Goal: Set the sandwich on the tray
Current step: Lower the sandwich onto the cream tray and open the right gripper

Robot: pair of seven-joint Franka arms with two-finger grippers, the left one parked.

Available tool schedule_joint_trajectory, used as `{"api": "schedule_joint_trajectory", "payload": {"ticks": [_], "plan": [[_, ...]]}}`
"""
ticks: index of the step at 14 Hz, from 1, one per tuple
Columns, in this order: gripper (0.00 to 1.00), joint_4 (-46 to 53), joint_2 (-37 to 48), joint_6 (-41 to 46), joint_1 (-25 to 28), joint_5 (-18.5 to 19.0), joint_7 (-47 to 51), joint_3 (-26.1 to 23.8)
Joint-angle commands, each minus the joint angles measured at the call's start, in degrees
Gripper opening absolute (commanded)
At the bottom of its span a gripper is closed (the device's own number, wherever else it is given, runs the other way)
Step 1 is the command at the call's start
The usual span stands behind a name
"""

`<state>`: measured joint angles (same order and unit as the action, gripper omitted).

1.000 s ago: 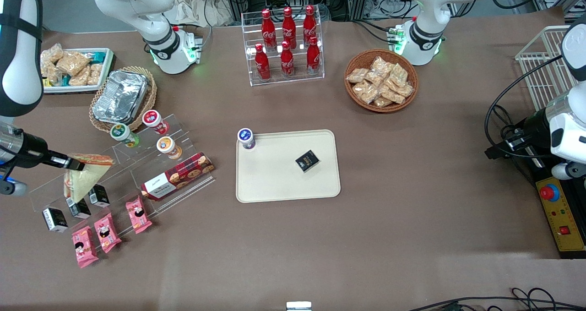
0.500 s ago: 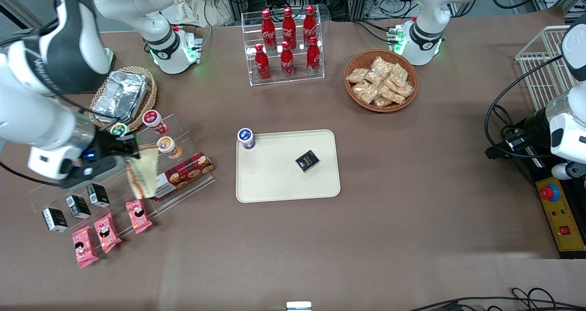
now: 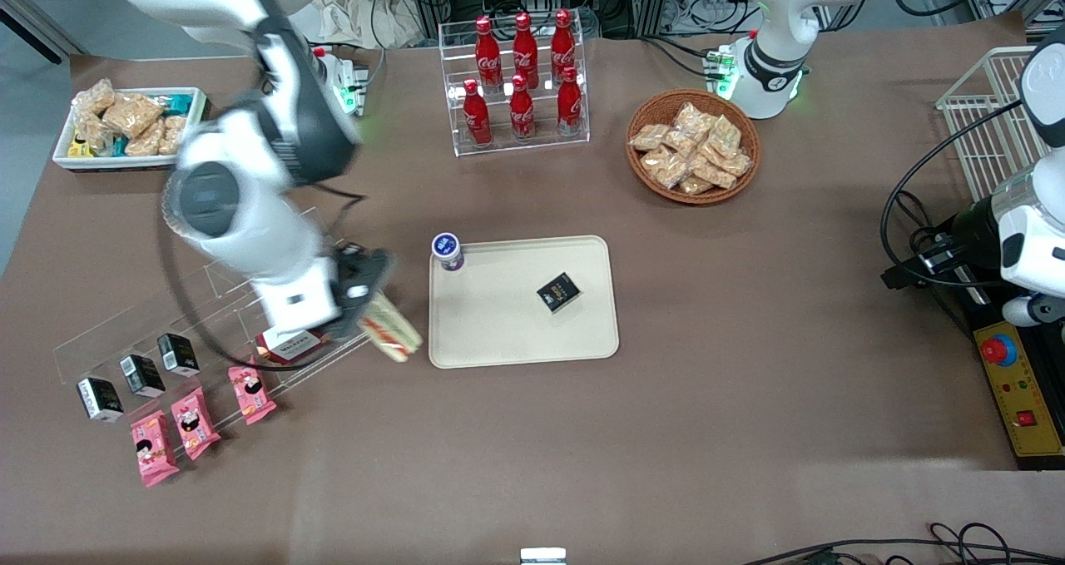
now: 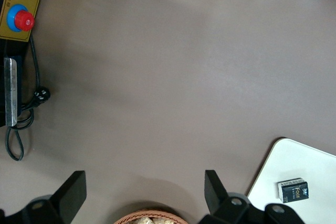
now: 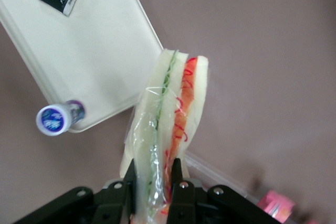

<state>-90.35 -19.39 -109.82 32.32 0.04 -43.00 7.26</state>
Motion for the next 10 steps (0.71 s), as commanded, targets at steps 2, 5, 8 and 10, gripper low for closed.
{"api": "schedule_joint_trajectory", "payload": {"ticks": [2, 5, 8, 10], "plan": [[0.27, -0.7, -5.6, -8.4, 7.0, 4.8, -3.2, 0.6], [0.27, -1.8, -9.1, -14.2, 7.8, 4.8, -6.5, 0.5], [0.27, -1.8, -11.3, -18.0, 9.2, 4.8, -6.6, 0.5], [0.27, -1.8, -12.9, -20.7, 9.4, 4.8, -6.6, 0.5]]}}
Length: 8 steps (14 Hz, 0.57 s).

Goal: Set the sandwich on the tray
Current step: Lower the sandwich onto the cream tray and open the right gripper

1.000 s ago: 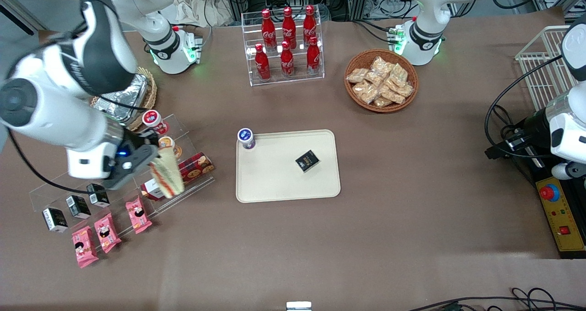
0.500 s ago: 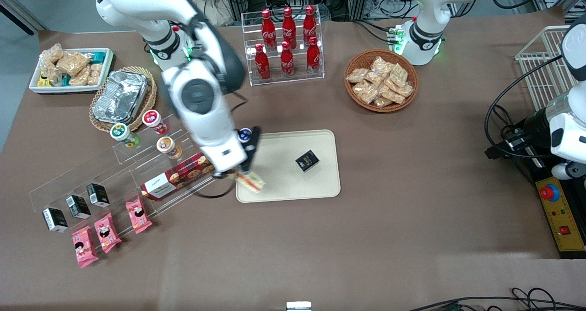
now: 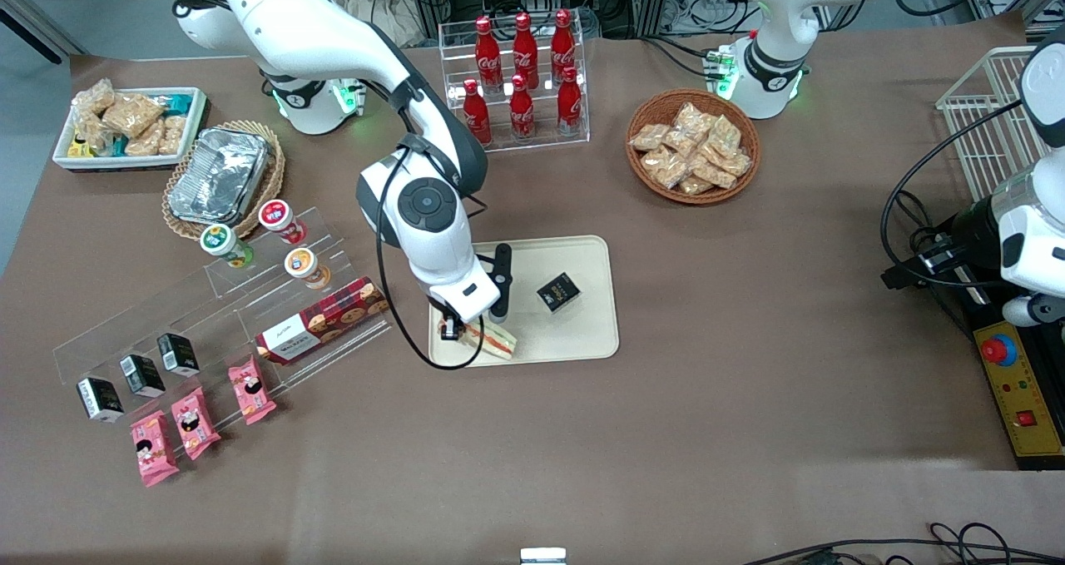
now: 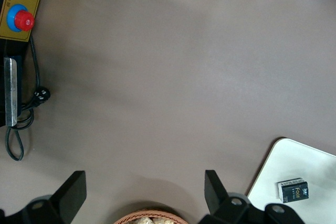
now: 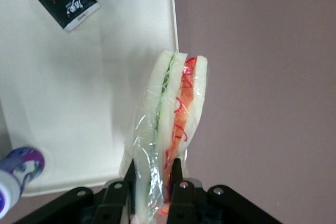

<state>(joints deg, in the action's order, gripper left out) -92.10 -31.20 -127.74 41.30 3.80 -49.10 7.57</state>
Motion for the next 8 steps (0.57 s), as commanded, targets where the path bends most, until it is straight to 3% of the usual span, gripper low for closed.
{"api": "schedule_joint_trajectory", "payload": {"ticks": [1, 4, 5, 6, 7, 8], "plan": [[0.28, 0.0, -2.0, -3.9, 1.5, 1.0, -0.2, 0.2], [0.28, 0.1, -4.3, -5.2, 3.3, 1.0, 0.8, 0.3], [0.33, 0.1, -4.4, -5.1, 3.1, 0.9, 1.5, 0.2], [0.81, 0.0, -4.4, -5.0, 3.2, 0.7, 2.9, 0.2], [0.99, 0.1, -4.3, -4.8, 3.2, 0.8, 4.5, 0.2], [1.00, 0.1, -4.2, -4.9, 3.3, 0.6, 5.9, 0.2]]}}
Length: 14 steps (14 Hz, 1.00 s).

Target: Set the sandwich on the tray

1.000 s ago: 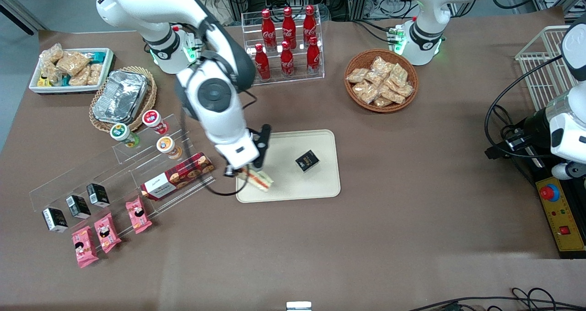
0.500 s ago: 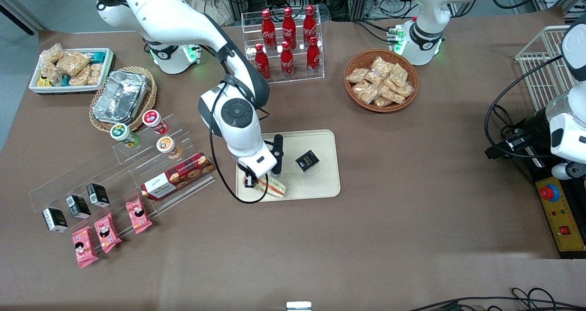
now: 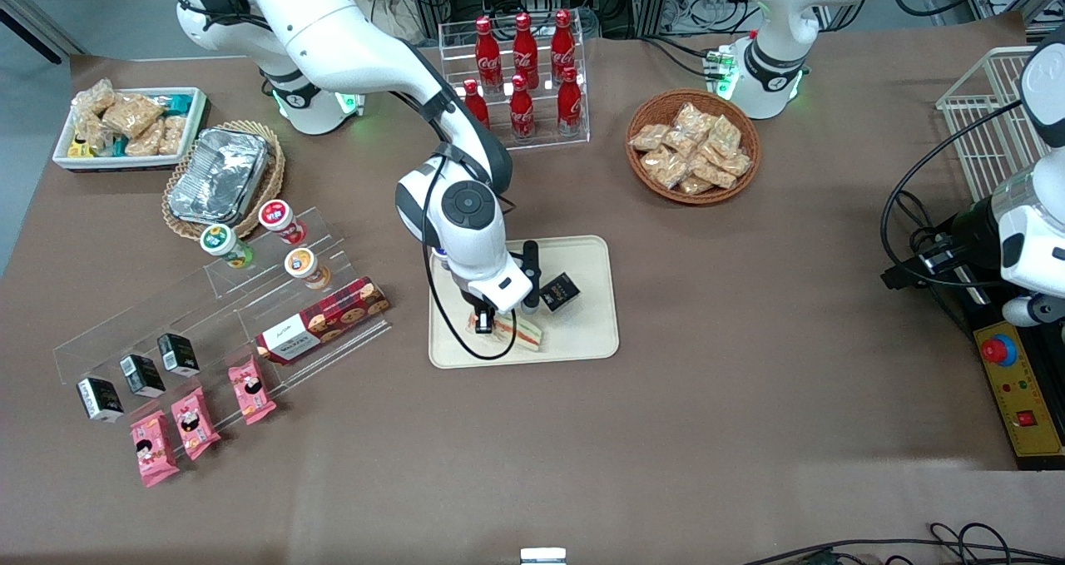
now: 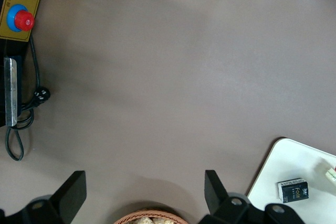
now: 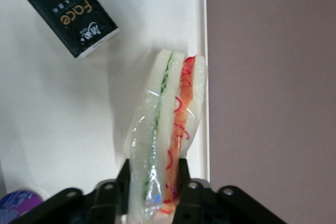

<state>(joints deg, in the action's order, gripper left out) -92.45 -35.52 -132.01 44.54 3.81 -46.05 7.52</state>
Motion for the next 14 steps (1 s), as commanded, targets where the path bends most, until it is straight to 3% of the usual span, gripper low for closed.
{"api": "schedule_joint_trajectory", "payload": {"ticks": [1, 4, 8, 10, 14], "plan": [[1.00, 0.6, 0.2, -0.6, -0.1, 0.3, 3.9, 0.2], [1.00, 1.1, 2.4, 0.3, -1.2, -1.1, 4.8, 0.5], [1.00, 1.1, 8.8, 6.8, -6.5, -6.5, 8.0, 0.7], [1.00, 1.1, 12.9, 13.0, -12.0, -10.6, 16.1, 0.7], [1.00, 1.5, 18.8, 19.1, -18.6, -11.0, 32.4, 0.7]]}}
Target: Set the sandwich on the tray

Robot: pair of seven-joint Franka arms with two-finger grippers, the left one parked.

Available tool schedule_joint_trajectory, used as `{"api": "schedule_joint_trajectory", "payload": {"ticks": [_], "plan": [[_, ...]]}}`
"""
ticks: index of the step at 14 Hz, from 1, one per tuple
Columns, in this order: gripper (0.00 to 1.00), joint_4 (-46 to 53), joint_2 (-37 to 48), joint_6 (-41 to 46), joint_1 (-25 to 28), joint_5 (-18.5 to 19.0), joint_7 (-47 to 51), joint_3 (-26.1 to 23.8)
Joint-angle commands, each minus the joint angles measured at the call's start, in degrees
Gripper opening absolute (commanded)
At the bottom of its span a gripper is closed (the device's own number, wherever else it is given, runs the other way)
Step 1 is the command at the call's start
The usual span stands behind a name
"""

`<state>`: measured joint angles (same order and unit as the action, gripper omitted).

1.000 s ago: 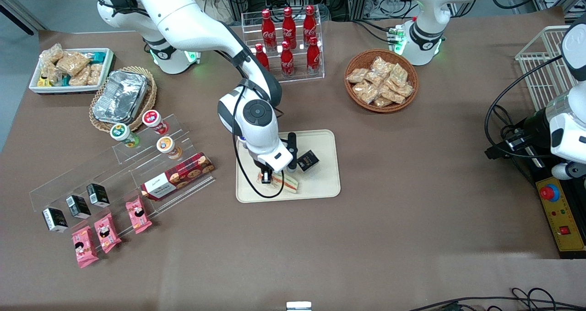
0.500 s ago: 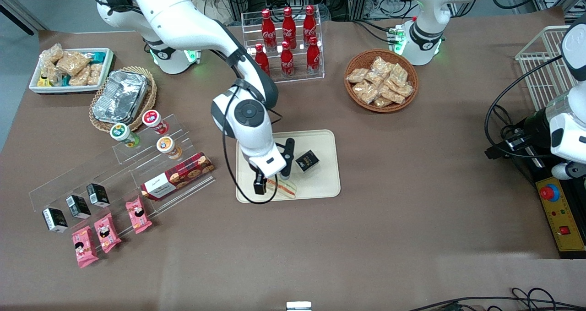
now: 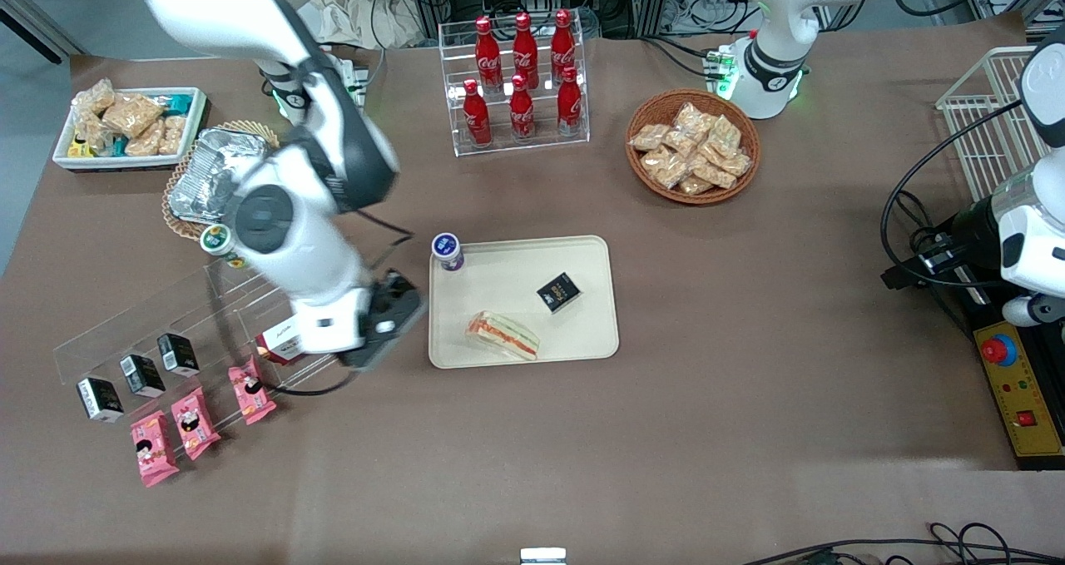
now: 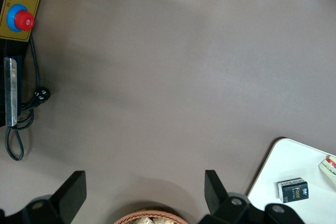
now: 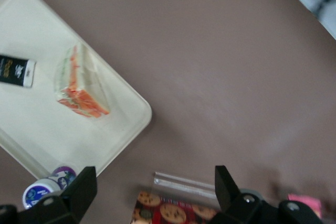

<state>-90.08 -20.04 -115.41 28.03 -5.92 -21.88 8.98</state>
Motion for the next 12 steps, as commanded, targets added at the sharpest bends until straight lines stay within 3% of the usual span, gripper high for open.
{"api": "schedule_joint_trajectory", "payload": {"ticks": [1, 4, 12], "plan": [[1.00, -0.9, 4.4, 3.1, -4.0, -1.3, 14.6, -0.8], [1.00, -0.8, 7.2, 7.0, -7.5, -1.2, 28.4, -0.9], [1.00, 3.7, 9.0, 20.3, -20.2, -0.3, 28.1, -0.5]]}}
